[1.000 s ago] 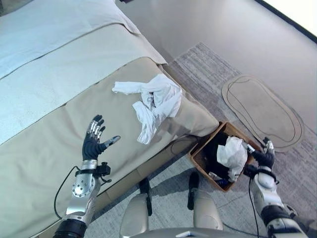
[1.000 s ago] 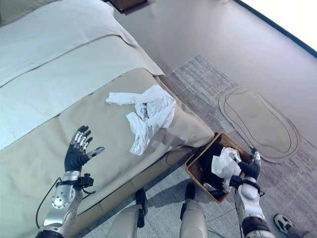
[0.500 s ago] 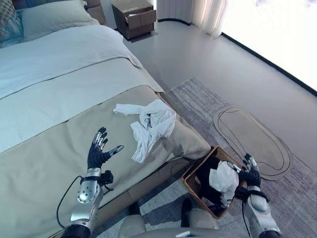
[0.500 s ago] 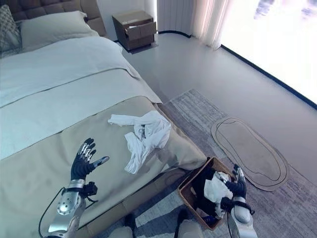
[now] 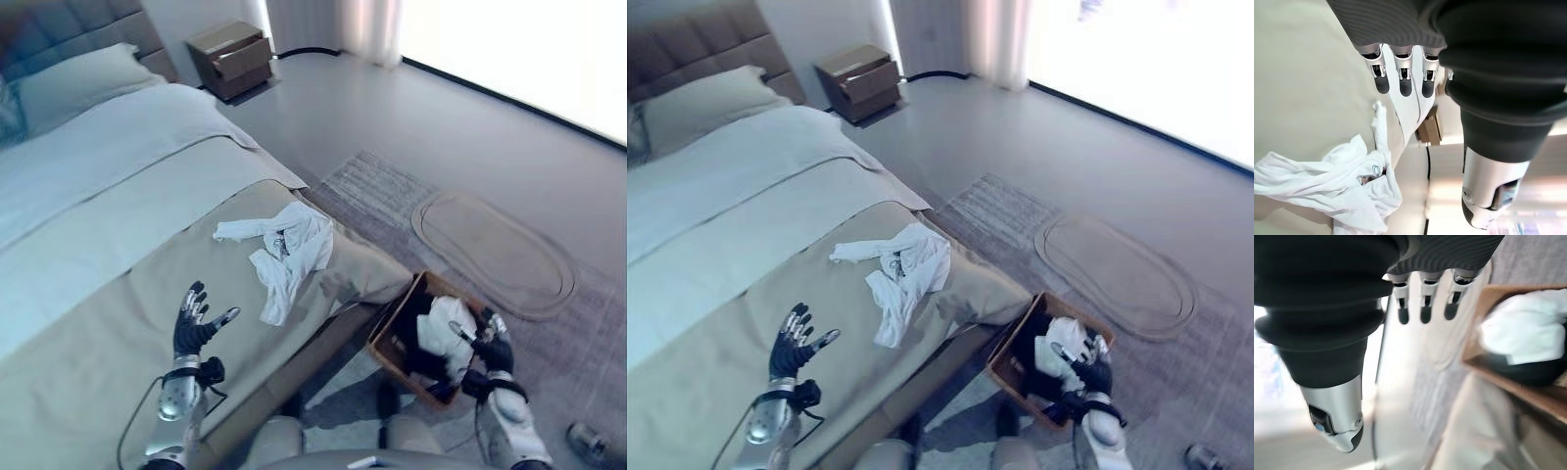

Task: Pick up clothes into the bucket

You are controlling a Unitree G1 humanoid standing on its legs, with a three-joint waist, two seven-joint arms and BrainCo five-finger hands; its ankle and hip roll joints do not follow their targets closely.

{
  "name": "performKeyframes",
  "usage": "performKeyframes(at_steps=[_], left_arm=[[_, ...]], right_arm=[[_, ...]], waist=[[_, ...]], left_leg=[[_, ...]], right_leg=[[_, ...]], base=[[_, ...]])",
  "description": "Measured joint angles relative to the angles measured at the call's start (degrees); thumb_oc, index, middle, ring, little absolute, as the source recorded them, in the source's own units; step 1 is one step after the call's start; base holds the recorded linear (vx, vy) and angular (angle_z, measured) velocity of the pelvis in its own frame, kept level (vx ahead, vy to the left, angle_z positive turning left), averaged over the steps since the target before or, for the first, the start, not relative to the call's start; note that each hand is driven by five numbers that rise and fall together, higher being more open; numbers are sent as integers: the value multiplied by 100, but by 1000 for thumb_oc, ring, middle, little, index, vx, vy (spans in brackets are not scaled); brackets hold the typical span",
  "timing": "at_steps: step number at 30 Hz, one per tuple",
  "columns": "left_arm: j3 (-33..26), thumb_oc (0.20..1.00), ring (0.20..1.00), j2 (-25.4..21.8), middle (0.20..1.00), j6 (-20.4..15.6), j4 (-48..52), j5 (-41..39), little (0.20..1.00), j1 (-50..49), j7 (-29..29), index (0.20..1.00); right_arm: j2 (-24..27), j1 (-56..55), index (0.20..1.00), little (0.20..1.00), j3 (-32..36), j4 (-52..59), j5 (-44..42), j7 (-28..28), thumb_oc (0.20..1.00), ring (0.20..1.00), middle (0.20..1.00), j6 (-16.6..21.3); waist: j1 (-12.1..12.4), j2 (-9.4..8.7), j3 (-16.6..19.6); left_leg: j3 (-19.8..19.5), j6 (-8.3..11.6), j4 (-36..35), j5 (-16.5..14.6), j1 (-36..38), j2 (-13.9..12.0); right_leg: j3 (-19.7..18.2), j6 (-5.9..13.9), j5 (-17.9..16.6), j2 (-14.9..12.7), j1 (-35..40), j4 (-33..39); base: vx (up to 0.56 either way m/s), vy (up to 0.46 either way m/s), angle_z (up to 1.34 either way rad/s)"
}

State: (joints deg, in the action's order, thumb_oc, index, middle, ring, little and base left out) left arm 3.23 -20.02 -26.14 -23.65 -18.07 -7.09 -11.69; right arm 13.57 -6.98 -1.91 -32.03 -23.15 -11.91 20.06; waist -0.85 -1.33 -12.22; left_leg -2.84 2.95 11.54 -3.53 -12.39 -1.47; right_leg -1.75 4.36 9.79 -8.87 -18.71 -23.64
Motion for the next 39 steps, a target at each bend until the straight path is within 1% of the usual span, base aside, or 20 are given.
performKeyframes(at_steps=[1,2,3,4,5,6,7,8,14,18,24,27,28,30,31,32,33,35,36,39], left_arm=[[15,1000,1000,10,1000,14,-58,134,1000,-77,-152,1000],[10,1000,1000,18,1000,3,-37,173,1000,-78,-238,1000],[5,1000,1000,-95,1000,-32,-72,309,1000,140,-490,1000],[17,1000,1000,-160,1000,-29,-134,417,1000,327,-580,1000],[13,1000,1000,-272,1000,-25,-185,587,1000,656,-756,1000],[23,1000,1000,-357,1000,-45,-422,809,1000,1043,-1028,1000],[24,1000,1000,-375,1000,-26,-542,892,1000,1229,-1148,1000],[43,1000,1000,-410,1000,-5,-764,1084,1000,1579,-1385,1000],[264,1000,1000,-634,1000,223,-1352,1806,1000,2412,-2096,1000],[266,1000,1000,-914,1000,359,-1591,1970,1000,2620,-2292,1000],[241,1000,1000,-751,1000,340,-1446,1955,1000,2496,-2312,1000],[238,1000,1000,-741,1000,305,-1310,1953,1000,2295,-2287,1000],[233,1000,1000,-655,1000,304,-1394,1938,1000,2213,-2212,1000],[306,1000,1000,-429,1000,301,-1484,1915,1000,2008,-2080,1000],[416,1000,1000,-341,1000,291,-1543,1902,1000,1906,-1975,1000],[456,1000,1000,-344,1000,288,-1569,1899,1000,1866,-1919,1000],[450,1000,1000,-363,1000,278,-1566,1896,1000,1767,-1810,1000],[364,1000,1000,-406,1000,279,-1450,1830,1000,1538,-1694,1000],[323,1000,1000,-406,1000,279,-1427,1825,1000,1489,-1678,1000],[91,1000,1000,-423,1000,281,-1411,1588,1000,1265,-1622,1000]], right_arm=[[110,127,1000,1000,-106,26,0,9,1000,1000,1000,-4],[169,266,1000,1000,-164,40,-5,2,1000,1000,1000,-2],[258,408,1000,1000,-348,89,-3,-9,1000,1000,1000,-13],[295,378,1000,1000,-422,158,-3,-8,1000,1000,1000,-19],[287,384,1000,1000,-535,194,-4,-8,1000,1000,1000,-22],[345,602,1000,1000,-688,163,-3,-64,1000,1000,1000,-25],[359,778,1000,1000,-729,159,-4,-74,1000,1000,1000,-35],[360,1024,1000,1000,-842,198,-1,-113,1000,1000,1000,-35],[444,1775,1000,1000,-1082,256,39,-255,1000,1000,1000,-18],[465,2048,1000,1000,-1103,262,76,-345,1000,1000,1000,-7],[474,1873,1000,1000,-1043,245,119,-392,1000,1000,1000,-7],[493,1769,1000,1000,-881,236,118,-354,1000,1000,1000,-6],[488,1724,1000,1000,-769,181,115,-333,1000,1000,1000,-10],[510,1450,1000,1000,-648,133,109,-338,1000,1000,1000,-4],[520,1215,1000,1000,-616,68,107,-325,1000,1000,1000,-3],[504,1130,1000,1000,-595,-5,96,-313,1000,1000,1000,-3],[485,1052,1000,1000,-569,-80,86,-268,1000,1000,1000,-8],[400,925,1000,1000,-578,-101,32,-195,1000,1000,1000,-12],[366,881,1000,1000,-578,-102,6,-181,1000,1000,1000,-14],[252,986,1000,1000,-575,-228,-61,-103,1000,1000,1000,-17]], waist=[[79,234,-36],[201,442,-49],[154,462,-191],[144,370,-230],[135,127,-298],[171,148,-437],[143,225,-547],[33,204,-678],[-21,26,-1139],[-136,-115,-1392],[-136,-178,-1419],[-133,-192,-1411],[-148,-185,-1412],[-172,-168,-1323],[-193,-171,-1083],[-196,-197,-1016],[-185,-207,-994],[-148,-157,-959],[-124,-165,-948],[-123,-138,-896]], left_leg=[[-43,-63,113,22,-283,-126],[42,-166,92,27,-504,-344],[222,-286,121,113,-828,-356],[287,-316,103,214,-915,-243],[374,-259,145,291,-1076,-26],[379,-218,323,273,-1360,-56],[351,-206,325,302,-1451,-103],[367,-163,224,449,-1507,-99],[448,-103,237,523,-1765,-112],[471,-112,259,583,-1923,-146],[419,-108,324,588,-1593,-138],[375,-84,339,428,-1249,-108],[378,-176,414,263,-1077,-90],[409,-199,362,158,-717,-41],[331,-225,390,26,-691,35],[326,-326,427,-29,-688,123],[289,-416,416,-18,-557,194],[255,-580,375,-61,-410,274],[246,-615,350,-72,-374,292],[64,-877,-141,106,-90,297]], right_leg=[[0,223,-92,141,-56,642],[10,255,-240,271,-111,756],[-19,302,-53,70,-414,-49],[-24,358,40,-169,-387,-192],[-61,446,-7,-481,-58,155],[-24,761,-33,-559,125,750],[61,709,-218,-501,137,929],[73,725,-383,-514,106,1114],[41,627,-567,-521,-107,1358],[54,694,-775,-463,-171,1518],[179,691,-815,-454,393,1782],[255,681,-811,-445,759,1773],[238,673,-804,-455,809,1477],[199,637,-800,-534,757,678],[176,531,-803,-595,557,157],[141,486,-834,-634,472,-110],[0,284,-981,-690,255,-661],[-293,148,-1160,-668,-26,-1299],[-298,154,-1140,-656,-53,-1362],[-220,357,-539,-258,-52,-926]], base=[[-134,169,-131],[-126,175,-138],[-118,157,-63],[-78,102,-22],[-51,104,-12],[-41,98,-15],[-45,95,-11],[-59,86,1],[-35,39,-8],[25,5,0],[92,28,6],[154,148,4],[142,212,1],[159,241,16],[153,232,33],[140,204,39],[127,145,24],[150,70,11],[155,2,0],[148,-70,10]])
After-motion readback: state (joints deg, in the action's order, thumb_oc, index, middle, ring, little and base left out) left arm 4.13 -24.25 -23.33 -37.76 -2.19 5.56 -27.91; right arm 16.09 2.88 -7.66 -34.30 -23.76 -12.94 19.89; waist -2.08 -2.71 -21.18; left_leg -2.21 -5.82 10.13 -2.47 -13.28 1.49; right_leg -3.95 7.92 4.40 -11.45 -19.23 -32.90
